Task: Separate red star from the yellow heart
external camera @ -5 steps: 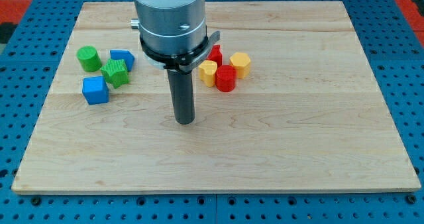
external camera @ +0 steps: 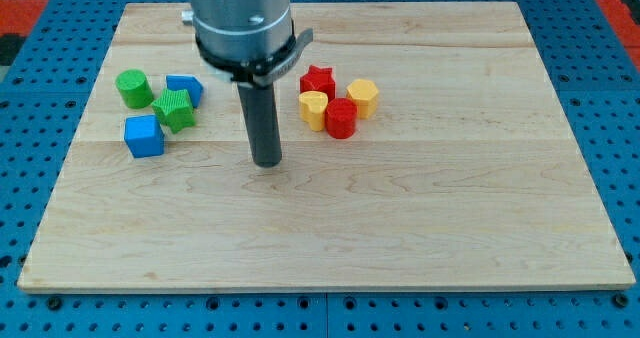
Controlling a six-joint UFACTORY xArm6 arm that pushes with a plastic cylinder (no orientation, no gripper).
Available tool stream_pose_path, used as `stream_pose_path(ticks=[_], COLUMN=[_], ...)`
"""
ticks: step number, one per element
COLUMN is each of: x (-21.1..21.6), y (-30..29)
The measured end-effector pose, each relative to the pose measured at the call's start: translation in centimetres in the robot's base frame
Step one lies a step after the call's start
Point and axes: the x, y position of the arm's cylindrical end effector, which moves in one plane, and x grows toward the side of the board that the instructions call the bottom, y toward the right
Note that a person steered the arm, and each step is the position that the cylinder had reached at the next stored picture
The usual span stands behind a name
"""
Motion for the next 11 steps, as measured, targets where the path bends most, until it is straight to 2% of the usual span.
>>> stream_pose_path(ticks=[3,4,6,8,10,11], x=[-6.4,-8.9,-14.2,-20.6,-7.2,-6.2], y=[1.4,3.5,13.2,18.2,16.8,13.8])
